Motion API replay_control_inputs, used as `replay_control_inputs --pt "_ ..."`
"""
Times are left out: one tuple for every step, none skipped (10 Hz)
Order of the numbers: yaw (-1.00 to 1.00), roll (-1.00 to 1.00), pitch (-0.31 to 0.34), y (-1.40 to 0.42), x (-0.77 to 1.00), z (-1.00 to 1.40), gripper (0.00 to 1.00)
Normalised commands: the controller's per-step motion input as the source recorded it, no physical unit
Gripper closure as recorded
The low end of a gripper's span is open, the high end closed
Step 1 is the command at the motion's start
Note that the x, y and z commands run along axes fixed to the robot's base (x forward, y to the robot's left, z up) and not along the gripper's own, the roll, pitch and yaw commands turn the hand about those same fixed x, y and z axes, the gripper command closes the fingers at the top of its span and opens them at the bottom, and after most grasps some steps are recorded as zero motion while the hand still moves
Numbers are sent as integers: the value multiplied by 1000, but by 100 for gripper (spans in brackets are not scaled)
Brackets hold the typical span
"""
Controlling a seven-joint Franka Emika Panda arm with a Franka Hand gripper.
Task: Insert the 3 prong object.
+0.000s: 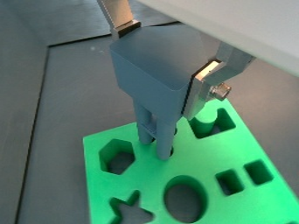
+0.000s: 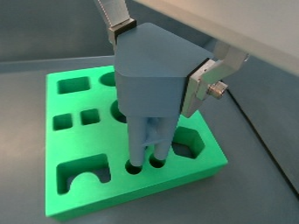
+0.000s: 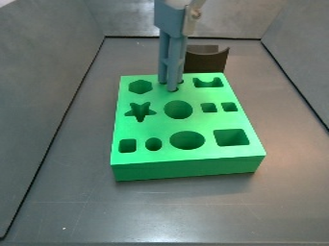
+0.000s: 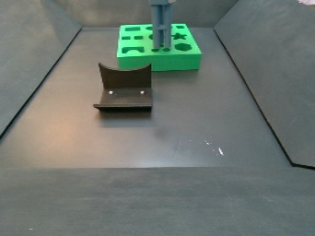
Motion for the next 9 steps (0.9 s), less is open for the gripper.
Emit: replay_control_inputs --pt "-383 0 0 320 0 0 100" --pt "-17 0 0 177 0 -34 100" --pt "-14 0 0 49 69 -169 100" --pt "-49 -121 -11 0 11 -257 100" --pt "-154 -224 0 -126 154 -249 100" --pt "-240 -179 0 -40 211 -194 100" --pt "-203 -167 0 0 194 -206 100" --pt "-186 -166 -11 0 191 -343 100" --pt "-209 -83 -24 0 234 -517 100"
